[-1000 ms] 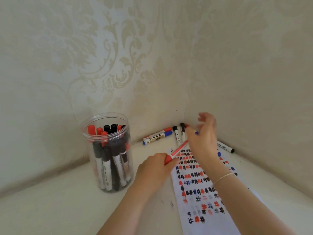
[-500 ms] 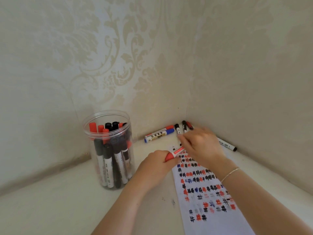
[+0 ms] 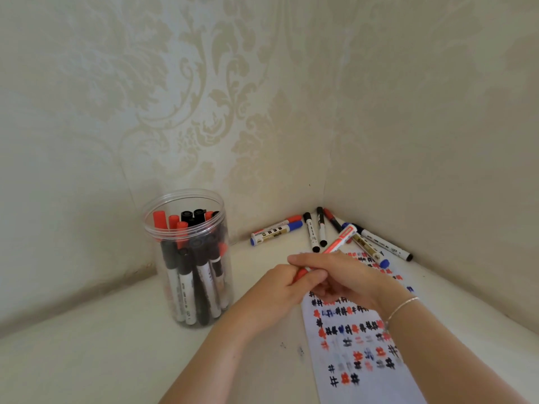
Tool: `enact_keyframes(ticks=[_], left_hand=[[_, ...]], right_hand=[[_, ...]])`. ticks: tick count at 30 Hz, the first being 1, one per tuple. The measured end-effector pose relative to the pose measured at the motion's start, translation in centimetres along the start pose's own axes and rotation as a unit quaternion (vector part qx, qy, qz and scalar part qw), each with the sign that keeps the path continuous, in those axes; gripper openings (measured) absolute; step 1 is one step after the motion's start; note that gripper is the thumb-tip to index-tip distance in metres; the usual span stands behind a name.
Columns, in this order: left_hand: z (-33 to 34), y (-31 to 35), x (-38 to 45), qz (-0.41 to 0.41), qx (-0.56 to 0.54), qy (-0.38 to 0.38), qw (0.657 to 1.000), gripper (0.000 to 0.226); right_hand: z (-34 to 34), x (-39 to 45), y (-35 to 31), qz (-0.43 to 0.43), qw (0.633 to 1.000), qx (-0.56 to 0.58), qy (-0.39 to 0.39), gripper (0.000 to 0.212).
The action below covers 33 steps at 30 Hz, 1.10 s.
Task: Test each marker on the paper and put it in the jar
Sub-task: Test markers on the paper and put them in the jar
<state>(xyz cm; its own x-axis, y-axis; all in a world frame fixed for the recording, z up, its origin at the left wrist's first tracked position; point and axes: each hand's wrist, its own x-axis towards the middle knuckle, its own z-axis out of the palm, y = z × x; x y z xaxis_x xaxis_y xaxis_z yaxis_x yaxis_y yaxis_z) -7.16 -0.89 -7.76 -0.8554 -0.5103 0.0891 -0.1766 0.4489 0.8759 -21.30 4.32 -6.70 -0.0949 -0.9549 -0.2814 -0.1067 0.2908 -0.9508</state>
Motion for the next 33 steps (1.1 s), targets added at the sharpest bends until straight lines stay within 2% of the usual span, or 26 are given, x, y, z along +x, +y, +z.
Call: enact_keyframes(ticks=[3, 6, 9, 11, 17, 24, 29, 33], left_hand=[[0.0, -0.3, 0.3, -0.012, -0.025, 0.006, 1.000, 0.046], [0.0, -0.2, 0.3, -0.020, -0.126, -0.011, 0.992, 0.047], [-0.9, 0.1, -0.7, -0.032, -0.251, -0.041, 0.966, 0.051], [-1.3, -0.1, -1.2, -0.028, -0.274, -0.031, 0.961, 0.049], [0.3, 0.3, 0.0, -0.021, -0.169, -0.006, 0.985, 0.047], [0.3, -1.5, 0.2, -0.023, -0.064, 0.031, 0.997, 0.040], [0.9, -1.7, 0.2, -0.028, 0.048, 0.064, 0.996, 0.027], [1.3, -1.6, 0.1, -0.039, 0.139, 0.060, 0.988, 0.019]], right_hand=[[-0.5, 0.1, -0.1, -0.052, 0.998, 0.042, -0.021, 0.037], [-0.3, 0.8, 0.3, -0.087, 0.993, 0.081, -0.017, 0.041], [-2.8, 1.0, -0.1, -0.192, 0.950, 0.245, 0.026, 0.035], [-5.5, 0.4, -1.3, -0.213, 0.940, 0.262, 0.053, 0.039], [-5.6, 0.2, 0.0, -0.154, 0.964, 0.183, 0.120, 0.047], [-3.2, -0.5, 2.5, -0.101, 0.955, 0.220, 0.171, 0.049], [-2.5, -2.2, 3.2, -0.059, 0.954, 0.201, 0.216, 0.026], [-1.7, -5.0, 3.9, -0.034, 0.959, 0.135, 0.248, 0.015]])
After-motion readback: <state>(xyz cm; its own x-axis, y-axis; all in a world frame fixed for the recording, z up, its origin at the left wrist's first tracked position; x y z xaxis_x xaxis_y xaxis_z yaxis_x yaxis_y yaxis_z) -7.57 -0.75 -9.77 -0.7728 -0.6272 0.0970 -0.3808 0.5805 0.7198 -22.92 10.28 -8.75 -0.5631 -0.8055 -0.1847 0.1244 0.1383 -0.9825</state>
